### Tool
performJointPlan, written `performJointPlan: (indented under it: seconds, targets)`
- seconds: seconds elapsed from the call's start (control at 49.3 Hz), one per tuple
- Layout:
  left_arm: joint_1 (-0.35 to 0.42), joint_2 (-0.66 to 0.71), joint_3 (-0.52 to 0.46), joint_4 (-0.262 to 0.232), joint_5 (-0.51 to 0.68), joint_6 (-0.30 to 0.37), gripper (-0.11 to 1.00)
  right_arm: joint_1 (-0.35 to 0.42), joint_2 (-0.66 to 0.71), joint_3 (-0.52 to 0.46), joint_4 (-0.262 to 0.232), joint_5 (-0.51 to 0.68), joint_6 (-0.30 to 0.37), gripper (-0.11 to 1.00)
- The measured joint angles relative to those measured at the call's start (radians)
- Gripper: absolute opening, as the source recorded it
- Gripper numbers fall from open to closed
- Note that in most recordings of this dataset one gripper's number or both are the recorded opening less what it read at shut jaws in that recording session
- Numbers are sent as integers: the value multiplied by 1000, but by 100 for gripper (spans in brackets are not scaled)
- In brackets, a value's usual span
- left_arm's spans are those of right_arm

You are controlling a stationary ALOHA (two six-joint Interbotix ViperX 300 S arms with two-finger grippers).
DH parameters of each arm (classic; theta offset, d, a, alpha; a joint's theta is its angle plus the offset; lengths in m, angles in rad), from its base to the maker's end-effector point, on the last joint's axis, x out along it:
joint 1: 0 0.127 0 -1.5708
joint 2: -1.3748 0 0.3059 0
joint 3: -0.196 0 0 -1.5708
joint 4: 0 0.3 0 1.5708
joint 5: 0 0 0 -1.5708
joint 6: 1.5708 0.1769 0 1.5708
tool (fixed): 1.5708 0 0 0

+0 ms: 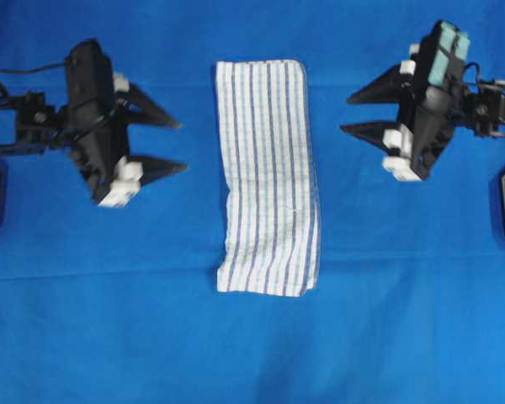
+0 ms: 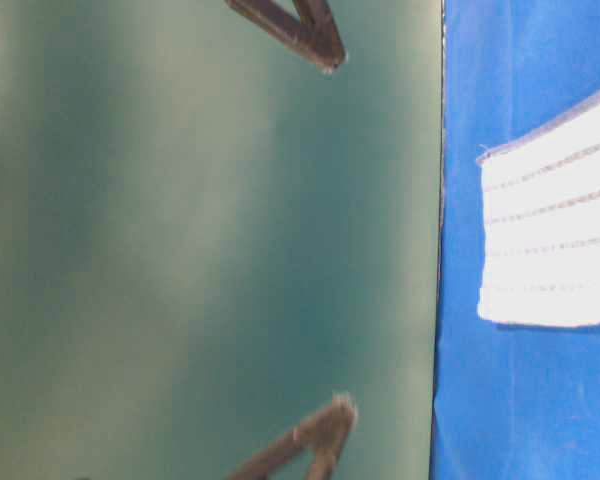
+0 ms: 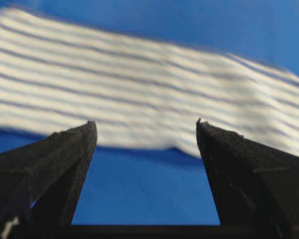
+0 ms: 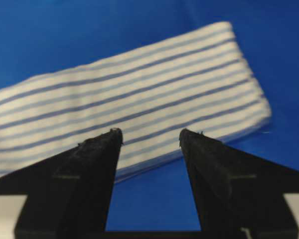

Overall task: Fold the blue towel.
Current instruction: 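Move both grippers to the far end corners of the strip and grasp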

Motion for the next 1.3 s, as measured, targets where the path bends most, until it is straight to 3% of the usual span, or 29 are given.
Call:
performJointPlan:
  seconds: [0.162, 0.365, 0.669, 0.953, 1.156, 1.298]
  targets:
    - [104, 143, -40, 0, -130, 71, 75, -114, 123, -49, -20, -51, -5, 58]
    - [213, 374, -141, 2, -179, 86, 75, -198, 301, -127, -54, -114, -3, 58]
    - [308, 617, -258, 2, -209, 87, 75, -245, 531, -242, -94, -144, -9, 58]
    - [347, 696, -295, 2, -238, 91, 74, -275, 640, -262, -98, -149, -8, 58]
    - [345, 710, -298, 3, -238, 89, 66, -279, 657, -262, -98, -170, -9, 58]
    - [344, 710, -298, 3, -233, 86, 46, -279, 657, -262, -100, -175, -9, 52]
